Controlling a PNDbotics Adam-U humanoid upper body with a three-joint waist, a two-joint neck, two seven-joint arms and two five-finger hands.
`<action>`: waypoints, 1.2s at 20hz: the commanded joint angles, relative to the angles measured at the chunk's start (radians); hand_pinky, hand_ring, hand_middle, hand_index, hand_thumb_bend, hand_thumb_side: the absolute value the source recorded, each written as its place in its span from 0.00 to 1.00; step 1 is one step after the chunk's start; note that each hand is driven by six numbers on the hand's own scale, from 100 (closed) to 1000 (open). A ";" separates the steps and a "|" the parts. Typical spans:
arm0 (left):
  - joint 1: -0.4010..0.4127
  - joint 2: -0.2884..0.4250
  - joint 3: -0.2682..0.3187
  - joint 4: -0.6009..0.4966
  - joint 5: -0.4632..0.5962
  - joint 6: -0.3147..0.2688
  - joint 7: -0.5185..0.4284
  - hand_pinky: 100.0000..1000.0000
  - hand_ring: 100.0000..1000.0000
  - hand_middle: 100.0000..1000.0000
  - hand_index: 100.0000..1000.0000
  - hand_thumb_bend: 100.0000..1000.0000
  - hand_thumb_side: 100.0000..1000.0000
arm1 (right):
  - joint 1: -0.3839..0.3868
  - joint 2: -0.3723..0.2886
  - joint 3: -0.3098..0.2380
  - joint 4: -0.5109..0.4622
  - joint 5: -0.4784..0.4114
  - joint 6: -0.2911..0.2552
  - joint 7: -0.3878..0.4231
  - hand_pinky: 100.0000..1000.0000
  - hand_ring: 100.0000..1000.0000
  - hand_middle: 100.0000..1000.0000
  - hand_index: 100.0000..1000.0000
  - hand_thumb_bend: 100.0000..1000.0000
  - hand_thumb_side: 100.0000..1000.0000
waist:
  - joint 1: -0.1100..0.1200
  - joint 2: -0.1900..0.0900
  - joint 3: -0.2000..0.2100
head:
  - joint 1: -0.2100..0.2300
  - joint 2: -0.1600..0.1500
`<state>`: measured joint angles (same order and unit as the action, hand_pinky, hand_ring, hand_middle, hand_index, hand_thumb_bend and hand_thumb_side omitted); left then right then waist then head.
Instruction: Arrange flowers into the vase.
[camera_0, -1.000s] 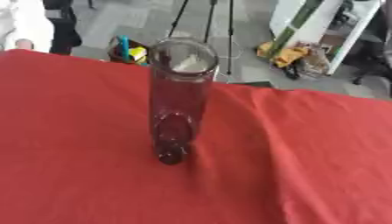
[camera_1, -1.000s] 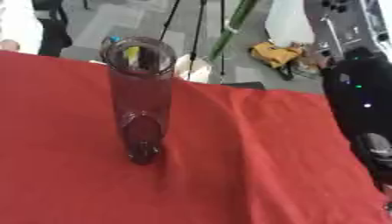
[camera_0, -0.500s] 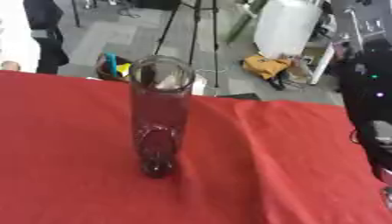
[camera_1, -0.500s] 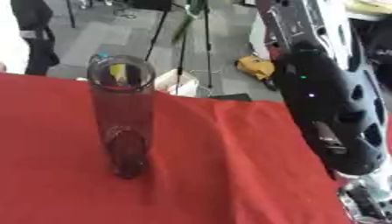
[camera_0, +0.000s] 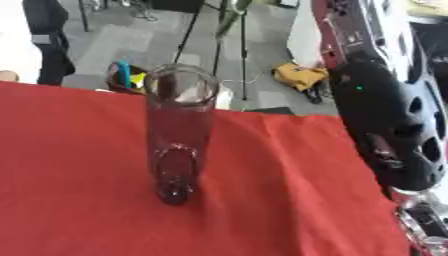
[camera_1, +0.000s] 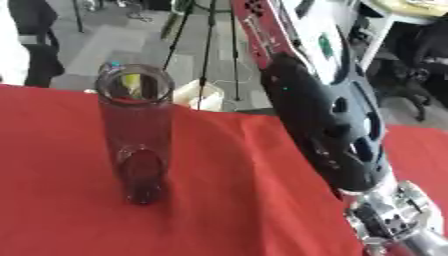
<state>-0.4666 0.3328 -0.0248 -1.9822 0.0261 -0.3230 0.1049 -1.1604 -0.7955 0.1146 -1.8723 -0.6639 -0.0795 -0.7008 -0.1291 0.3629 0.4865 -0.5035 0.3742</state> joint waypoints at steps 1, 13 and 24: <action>-0.014 0.009 -0.002 -0.018 0.009 0.000 -0.007 0.81 0.92 0.88 0.88 0.00 1.00 | -0.020 -0.006 0.004 0.003 0.053 0.009 -0.008 0.00 0.00 0.00 0.00 0.00 0.47 | 0.009 -0.020 0.003 | -0.004 -0.014; -0.021 -0.003 -0.005 -0.018 0.014 0.002 -0.011 0.81 0.92 0.88 0.88 0.00 1.00 | -0.009 0.017 0.044 -0.022 0.029 0.115 -0.014 0.00 0.00 0.00 0.00 0.00 0.48 | -0.009 0.003 0.023 | 0.008 -0.005; -0.025 -0.006 -0.004 -0.018 0.013 0.001 -0.012 0.81 0.92 0.88 0.88 0.00 1.00 | 0.003 0.019 0.049 0.011 0.020 0.118 -0.003 0.00 0.00 0.00 0.00 0.00 0.47 | -0.016 0.019 0.029 | 0.004 -0.025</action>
<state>-0.4786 0.3228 -0.0272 -1.9821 0.0352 -0.3223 0.0960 -1.1432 -0.7606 0.1713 -1.8627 -0.6450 0.0430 -0.7048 -0.1546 0.4017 0.5137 -0.4953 0.3642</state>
